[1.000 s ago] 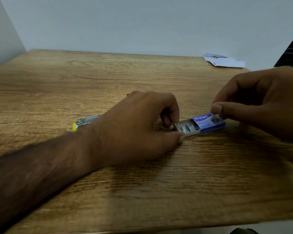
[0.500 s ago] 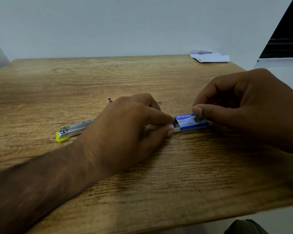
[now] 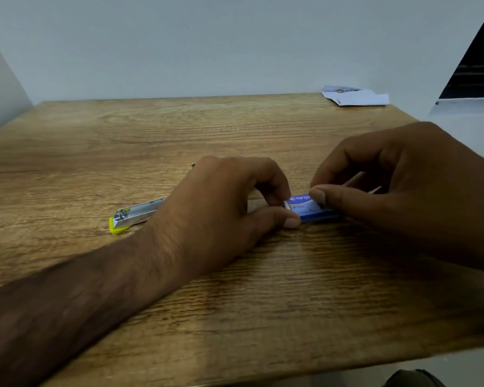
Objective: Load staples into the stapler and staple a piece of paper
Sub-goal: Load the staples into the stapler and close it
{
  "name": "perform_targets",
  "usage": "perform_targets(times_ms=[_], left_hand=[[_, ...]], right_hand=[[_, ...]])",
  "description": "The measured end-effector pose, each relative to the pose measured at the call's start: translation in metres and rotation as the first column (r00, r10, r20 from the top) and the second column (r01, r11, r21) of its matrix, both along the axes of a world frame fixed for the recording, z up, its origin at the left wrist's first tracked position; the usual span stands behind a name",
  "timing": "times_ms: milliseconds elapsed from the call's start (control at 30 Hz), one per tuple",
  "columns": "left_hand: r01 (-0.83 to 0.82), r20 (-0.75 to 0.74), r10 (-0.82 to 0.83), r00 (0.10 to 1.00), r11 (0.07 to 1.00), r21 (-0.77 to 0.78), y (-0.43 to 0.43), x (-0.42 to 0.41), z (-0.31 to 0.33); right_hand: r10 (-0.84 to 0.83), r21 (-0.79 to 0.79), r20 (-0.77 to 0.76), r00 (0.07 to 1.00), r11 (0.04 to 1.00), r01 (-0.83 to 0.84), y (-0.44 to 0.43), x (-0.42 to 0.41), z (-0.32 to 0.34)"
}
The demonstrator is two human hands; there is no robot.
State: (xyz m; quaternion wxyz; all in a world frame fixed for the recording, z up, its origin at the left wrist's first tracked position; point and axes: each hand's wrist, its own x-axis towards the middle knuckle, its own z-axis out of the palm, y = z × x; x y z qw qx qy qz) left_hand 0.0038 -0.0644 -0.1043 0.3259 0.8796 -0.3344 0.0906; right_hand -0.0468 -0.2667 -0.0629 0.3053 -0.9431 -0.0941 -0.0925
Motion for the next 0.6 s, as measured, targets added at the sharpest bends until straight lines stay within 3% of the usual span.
perform_targets(times_ms=[267, 400, 500, 600], left_hand=[[0.085, 0.017, -0.087, 0.996, 0.993, 0.08, -0.003, -0.002, 0.003], [0.09, 0.021, -0.091, 0.996, 0.993, 0.075, -0.001, -0.005, 0.002], [0.127, 0.025, -0.129, 0.991, 0.99, 0.059, 0.004, -0.005, 0.002], [0.156, 0.12, -0.159, 0.98, 0.987, 0.036, 0.007, -0.007, 0.007]], right_hand=[[0.055, -0.066, -0.017, 0.998, 0.996, -0.056, 0.011, -0.003, 0.002], [0.021, -0.098, -0.105, 0.994, 0.995, -0.031, -0.006, 0.002, 0.002], [-0.046, -0.142, -0.056, 0.997, 0.989, 0.038, -0.044, 0.017, 0.002], [-0.038, -0.042, -0.049, 0.998, 0.998, 0.036, -0.048, 0.025, 0.022]])
